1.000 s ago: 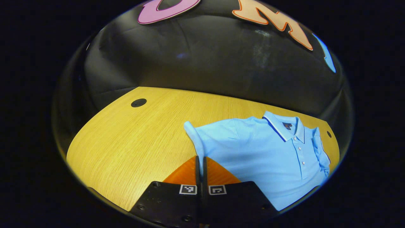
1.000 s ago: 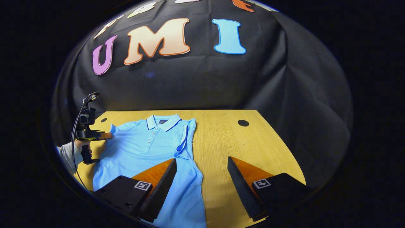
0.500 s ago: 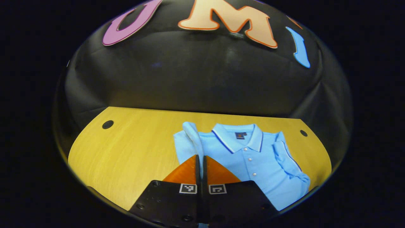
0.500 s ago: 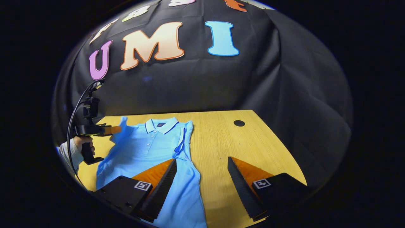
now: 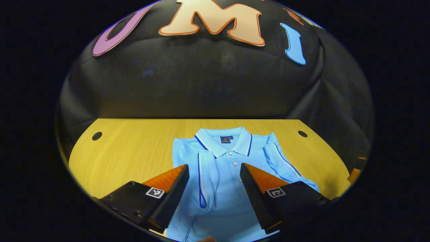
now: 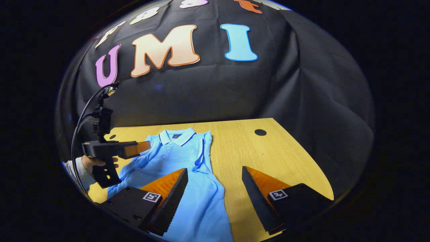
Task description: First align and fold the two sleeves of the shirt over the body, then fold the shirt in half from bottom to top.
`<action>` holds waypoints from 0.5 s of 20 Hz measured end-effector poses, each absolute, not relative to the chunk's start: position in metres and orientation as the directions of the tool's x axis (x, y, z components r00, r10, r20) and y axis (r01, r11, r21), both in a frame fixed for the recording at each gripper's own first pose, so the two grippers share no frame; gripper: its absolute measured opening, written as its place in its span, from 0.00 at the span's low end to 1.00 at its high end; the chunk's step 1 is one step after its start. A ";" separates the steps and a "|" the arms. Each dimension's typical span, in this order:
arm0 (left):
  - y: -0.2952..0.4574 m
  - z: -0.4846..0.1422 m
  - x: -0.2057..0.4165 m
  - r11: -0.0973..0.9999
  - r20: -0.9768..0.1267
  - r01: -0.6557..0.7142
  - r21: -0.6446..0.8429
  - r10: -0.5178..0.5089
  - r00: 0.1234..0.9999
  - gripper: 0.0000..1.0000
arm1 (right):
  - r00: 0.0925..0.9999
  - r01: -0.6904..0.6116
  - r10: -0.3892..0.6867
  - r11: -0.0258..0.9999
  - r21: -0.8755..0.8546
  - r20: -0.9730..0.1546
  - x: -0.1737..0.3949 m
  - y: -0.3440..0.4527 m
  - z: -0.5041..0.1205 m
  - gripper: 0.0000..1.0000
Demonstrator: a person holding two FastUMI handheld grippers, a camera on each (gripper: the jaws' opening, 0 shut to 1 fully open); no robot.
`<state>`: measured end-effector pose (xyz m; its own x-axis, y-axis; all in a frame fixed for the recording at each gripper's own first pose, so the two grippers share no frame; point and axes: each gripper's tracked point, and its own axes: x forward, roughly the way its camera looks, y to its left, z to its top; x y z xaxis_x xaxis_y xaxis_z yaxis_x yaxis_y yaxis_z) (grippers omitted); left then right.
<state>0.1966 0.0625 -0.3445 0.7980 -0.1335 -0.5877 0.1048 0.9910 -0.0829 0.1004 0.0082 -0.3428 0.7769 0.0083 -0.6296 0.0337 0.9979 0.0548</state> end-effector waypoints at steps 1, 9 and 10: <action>0.065 -0.332 0.186 0.991 -0.571 0.108 -0.083 -0.136 0.810 0.95 | 0.782 0.035 0.008 0.998 0.056 -0.623 0.099 0.010 -0.340 1.00; 0.094 -0.281 0.063 0.998 -0.523 0.000 -0.063 -0.033 0.851 0.96 | 0.798 -0.085 0.114 0.993 0.077 -0.591 0.040 0.016 -0.316 1.00; 0.099 -0.277 0.050 0.999 -0.519 -0.006 -0.054 -0.023 0.855 0.96 | 0.798 -0.100 0.123 0.992 0.071 -0.590 0.029 0.016 -0.315 1.00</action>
